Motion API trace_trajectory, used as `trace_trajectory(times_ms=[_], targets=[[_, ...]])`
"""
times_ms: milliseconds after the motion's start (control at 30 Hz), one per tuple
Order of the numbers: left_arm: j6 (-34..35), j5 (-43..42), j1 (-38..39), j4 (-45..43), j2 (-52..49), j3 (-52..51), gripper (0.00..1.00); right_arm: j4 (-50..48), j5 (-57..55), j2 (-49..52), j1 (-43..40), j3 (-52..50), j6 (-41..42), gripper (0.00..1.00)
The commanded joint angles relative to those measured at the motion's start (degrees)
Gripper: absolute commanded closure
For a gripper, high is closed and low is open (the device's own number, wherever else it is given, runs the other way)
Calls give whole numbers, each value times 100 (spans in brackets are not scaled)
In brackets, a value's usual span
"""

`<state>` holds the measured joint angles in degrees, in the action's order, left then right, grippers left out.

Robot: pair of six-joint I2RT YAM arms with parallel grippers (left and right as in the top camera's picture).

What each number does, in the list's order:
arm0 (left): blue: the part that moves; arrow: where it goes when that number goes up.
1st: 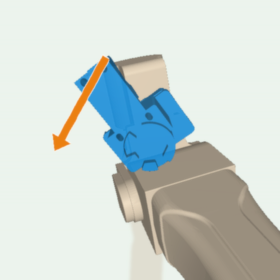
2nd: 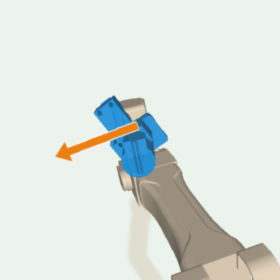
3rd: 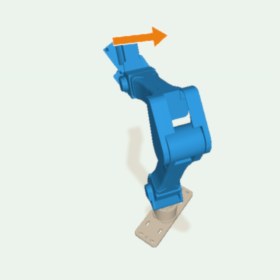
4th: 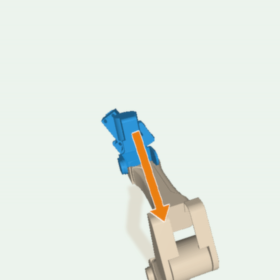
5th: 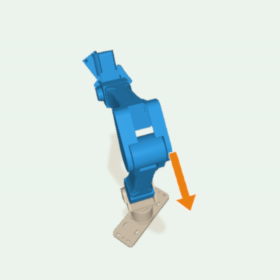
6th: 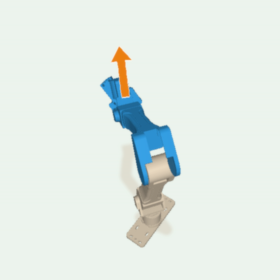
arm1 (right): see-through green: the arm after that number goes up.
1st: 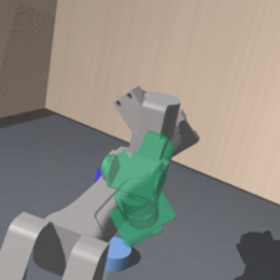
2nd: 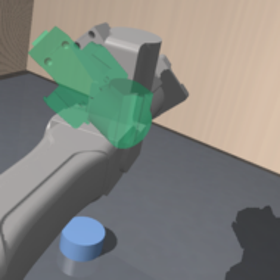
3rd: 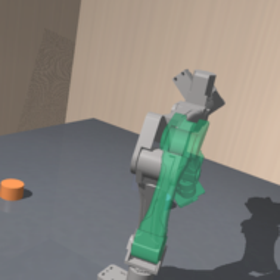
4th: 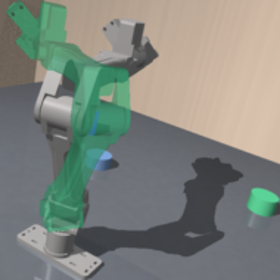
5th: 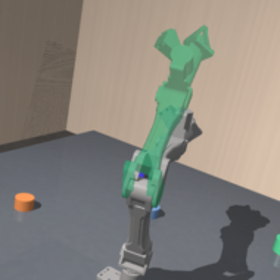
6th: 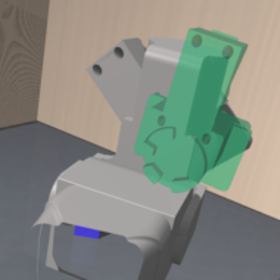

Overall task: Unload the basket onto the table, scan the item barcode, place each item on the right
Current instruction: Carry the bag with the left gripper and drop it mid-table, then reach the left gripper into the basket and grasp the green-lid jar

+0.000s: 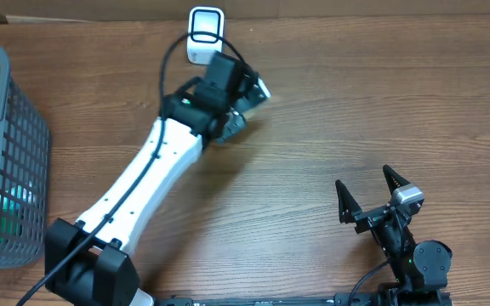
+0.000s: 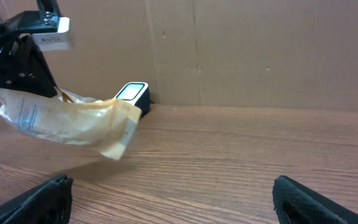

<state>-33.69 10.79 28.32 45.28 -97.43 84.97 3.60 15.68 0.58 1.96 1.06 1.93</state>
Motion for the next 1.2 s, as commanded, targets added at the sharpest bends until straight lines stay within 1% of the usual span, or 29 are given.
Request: trace_trajectory(times_ms=[0, 100, 167, 233, 300, 333, 367, 467, 500, 567, 633, 667, 700, 733, 800, 833, 933, 967, 1000, 1033, 1067, 1133, 1167], targets=[[-221, 11, 476, 199, 0, 59, 96, -37, 4, -42, -11, -61, 22, 0], [-214, 13, 739, 345, 0, 59, 96, -37, 7, -42, -11, -61, 22, 0], [-212, 13, 866, 426, 0, 59, 84, -37, 4, -42, -11, -61, 22, 0], [-212, 15, 896, 466, 0, 59, 64, -37, 7, -42, -11, -61, 24, 0], [-214, 20, 894, 463, 0, 59, 49, -37, 4, -42, -11, -61, 24, 0], [-212, 20, 896, 461, 0, 59, 45, -37, 7, -42, -9, -61, 24, 0], [-212, 28, 896, 461, 0, 59, 44, -37, 7, -42, -11, -61, 22, 0], [-162, 81, 896, 404, 4, 61, 45, -37, 7, -42, -11, -61, 24, 0], [7, 181, 896, 345, 9, 79, 46, -37, 7, -42, -11, -61, 24, 0], [599, 535, 870, 238, 20, 186, 45, -37, 4, -42, -11, -61, 22, 0], [1556, 968, 708, 352, 81, 579, 38, -35, 7, -42, -11, -61, 24, 0], [2197, 1202, 509, 553, 140, 955, 20, -37, 4, -42, -11, -61, 22, 0], [2592, 1235, 337, 717, 179, 1244, 13, -37, 4, -42, -11, -61, 24, 0], [3377, 1178, -96, 1152, 249, 1895, 0, -37, 7, -42, -11, -61, 24, 0], [3679, 1038, -649, 1626, 310, 2586, 0, -37, 4, -42, -11, -61, 22, 0], [3720, 822, -1174, 1908, 352, 3062, 0, -37, 4, -42, -11, -61, 22, 0], [3952, 149, -2269, 2369, 433, 3668, 0, -37, 4, -42, -11, -61, 24, 0], [4389, -7, -2959, 2664, 492, 3853, 0, -37, 7, -42, -11, -61, 24, 0], [4673, 4, -3246, 2782, 516, 3888, 0, -37, 4, -42, -9, -61, 24, 0], [5187, 7, -3936, 2964, 575, 3895, 0, -37, 4, -42, -11, -61, 24, 0], [5495, 4, -4406, 3080, 586, 3895, 0, -35, 4, -42, -11, -61, 24, 0], [5945, -199, -5834, 3314, 557, 3877, 0, -37, 4, -42, -11, -61, 24, 0], [5993, -317, -6262, 3353, 531, 3856, 0, -37, 4, -42, -11, -61, 24, 0]])
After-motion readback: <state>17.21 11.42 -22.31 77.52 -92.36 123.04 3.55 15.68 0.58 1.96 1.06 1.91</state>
